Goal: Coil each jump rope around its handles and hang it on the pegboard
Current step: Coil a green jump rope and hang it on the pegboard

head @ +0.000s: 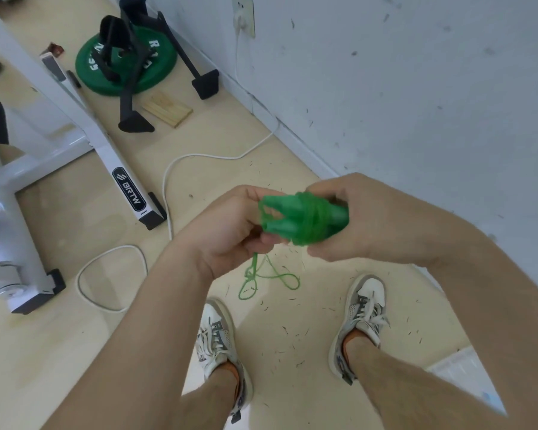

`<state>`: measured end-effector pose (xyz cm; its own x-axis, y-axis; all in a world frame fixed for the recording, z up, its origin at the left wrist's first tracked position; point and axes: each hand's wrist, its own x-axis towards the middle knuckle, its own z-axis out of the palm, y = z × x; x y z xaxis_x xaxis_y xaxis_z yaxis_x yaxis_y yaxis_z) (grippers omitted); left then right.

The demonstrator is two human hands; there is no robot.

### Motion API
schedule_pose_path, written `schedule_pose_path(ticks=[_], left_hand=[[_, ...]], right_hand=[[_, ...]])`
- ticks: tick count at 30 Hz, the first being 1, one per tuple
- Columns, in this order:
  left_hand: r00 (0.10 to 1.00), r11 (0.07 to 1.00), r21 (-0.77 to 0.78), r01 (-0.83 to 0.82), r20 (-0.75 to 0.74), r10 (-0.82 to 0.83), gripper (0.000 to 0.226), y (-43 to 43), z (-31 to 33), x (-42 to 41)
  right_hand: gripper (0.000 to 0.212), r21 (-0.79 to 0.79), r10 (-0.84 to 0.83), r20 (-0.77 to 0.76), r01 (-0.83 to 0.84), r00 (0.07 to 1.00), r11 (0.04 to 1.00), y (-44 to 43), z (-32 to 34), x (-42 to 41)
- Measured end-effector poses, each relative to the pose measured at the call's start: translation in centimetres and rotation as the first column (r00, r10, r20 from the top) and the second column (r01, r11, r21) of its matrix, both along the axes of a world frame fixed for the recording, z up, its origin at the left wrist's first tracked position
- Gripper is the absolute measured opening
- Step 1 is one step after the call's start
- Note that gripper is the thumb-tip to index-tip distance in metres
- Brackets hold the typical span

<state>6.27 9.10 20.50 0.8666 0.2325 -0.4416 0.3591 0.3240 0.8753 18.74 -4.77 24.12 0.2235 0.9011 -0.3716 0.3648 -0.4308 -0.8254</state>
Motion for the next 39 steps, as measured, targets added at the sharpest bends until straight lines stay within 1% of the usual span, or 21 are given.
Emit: schedule_pose_path(ticks=[3, 6, 10, 12, 15, 18, 19, 20, 21, 22, 23, 24, 25, 26, 28, 30, 33, 34, 35, 36, 39], left_hand=[[0.996, 0.996, -0.03, -0.084, 0.014, 0.084, 0.029, -0.6, 0.2, 0.7], [0.983, 0.983, -0.003, -0.185, 0.011, 0.185, 0.042, -1.2, -0.1, 1.4], [0.956, 0.954, 0.077, -0.289, 0.085, 0.282, 0.02, -2.3, -0.2, 2.2], [0.948, 0.941, 0.116, -0.317, 0.077, 0.31, 0.015, -2.6, -0.3, 2.3], [0.967, 0.913, 0.32, -0.254, 0.045, 0.253, 0.017, -2.8, -0.4, 2.4], [0.981, 0.834, 0.522, -0.178, 0.03, 0.191, 0.025, -2.9, -0.4, 2.4], [0.988, 0.779, 0.612, -0.134, 0.018, 0.156, 0.022, -2.9, -0.3, 2.3], [0.994, 0.696, 0.715, -0.071, -0.007, 0.108, 0.018, -3.0, -0.3, 2.1], [0.997, 0.587, 0.81, 0.005, -0.047, 0.057, 0.015, -3.1, -0.2, 1.8], [0.996, 0.482, 0.873, 0.069, -0.087, 0.014, 0.016, -3.2, -0.1, 1.6], [0.993, 0.414, 0.904, 0.109, -0.114, -0.011, 0.016, -3.4, 0.0, 1.4], [0.992, 0.394, 0.911, 0.124, -0.127, -0.019, 0.016, -3.6, 0.0, 1.3], [0.992, 0.404, 0.907, 0.118, -0.123, -0.013, 0.015, -3.7, 0.0, 1.2], [0.994, 0.424, 0.9, 0.098, -0.107, -0.002, 0.013, -3.8, 0.0, 1.3], [0.997, 0.444, 0.894, 0.063, -0.075, 0.011, 0.01, -3.7, -0.1, 1.5], [1.0, 0.401, 0.916, 0.019, -0.023, 0.005, 0.009, -3.3, -0.5, 1.6], [0.998, 0.299, 0.953, -0.044, 0.054, -0.025, 0.014, -2.6, -0.7, 1.4], [0.997, 0.281, 0.959, -0.036, 0.052, -0.049, 0.016, -2.4, -0.7, 1.3], [0.997, 0.288, 0.957, -0.014, 0.037, -0.073, 0.018, -2.4, -0.8, 1.1], [0.997, 0.33, 0.944, 0.022, 0.006, -0.083, 0.017, -2.3, -0.8, 1.0], [0.996, 0.559, 0.824, 0.093, -0.084, -0.042, 0.014, -1.7, -0.8, 0.8]], right_hand=[[0.019, 0.049, -0.132, -0.071, 0.136, 0.989, 0.989, 0.1, -0.6, 0.3], [0.017, 0.033, -0.27, -0.156, 0.278, 0.95, 0.96, 0.4, -1.2, 0.4], [0.025, -0.033, -0.381, -0.391, 0.401, 0.838, 0.915, 0.8, -1.9, 0.6], [0.025, -0.098, -0.418, -0.495, 0.429, 0.762, 0.898, 0.9, -2.0, 0.8], [0.025, -0.165, -0.457, -0.618, 0.463, 0.639, 0.871, 0.9, -2.0, 1.1], [0.023, -0.202, -0.502, -0.671, 0.517, 0.546, 0.832, 0.9, -2.3, 1.1], [0.023, -0.211, -0.528, -0.653, 0.539, 0.543, 0.815, 1.0, -2.5, 1.2], [0.023, -0.207, -0.564, -0.582, 0.564, 0.586, 0.8, 1.0, -2.7, 1.2], [0.021, -0.186, -0.598, -0.422, 0.581, 0.681, 0.792, 1.0, -2.9, 1.2], [0.018, -0.156, -0.598, -0.159, 0.578, 0.786, 0.801, 0.9, -3.2, 1.3], [0.017, -0.135, -0.53, 0.143, 0.547, 0.836, 0.826, 0.8, -3.7, 1.4], [0.018, -0.137, -0.41, 0.386, 0.491, 0.826, 0.861, 0.7, -4.2, 1.4], [0.019, -0.159, -0.298, 0.522, 0.434, 0.799, 0.887, 0.6, -4.6, 1.3], [0.019, -0.184, -0.221, 0.568, 0.384, 0.793, 0.905, 0.6, -4.9, 1.1], [0.018, -0.249, -0.101, 0.569, 0.288, 0.816, 0.925, 0.7, -5.2, 0.7], [0.017, -0.314, 0.012, 0.551, 0.194, 0.835, 0.929, 0.8, -5.1, 0.5], [0.016, -0.371, 0.146, 0.536, 0.077, 0.831, 0.925, 1.2, -4.7, 0.0], [0.016, -0.392, 0.187, 0.524, 0.04, 0.831, 0.919, 1.3, -4.7, -0.3], [0.017, -0.403, 0.222, 0.509, 0.003, 0.832, 0.915, 1.4, -4.6, -0.5], [0.019, -0.404, 0.243, 0.486, -0.03, 0.84, 0.914, 1.4, -4.5, -0.7], [0.024, -0.334, 0.206, 0.334, -0.089, 0.92, 0.938, 0.9, -3.2, -0.2]])
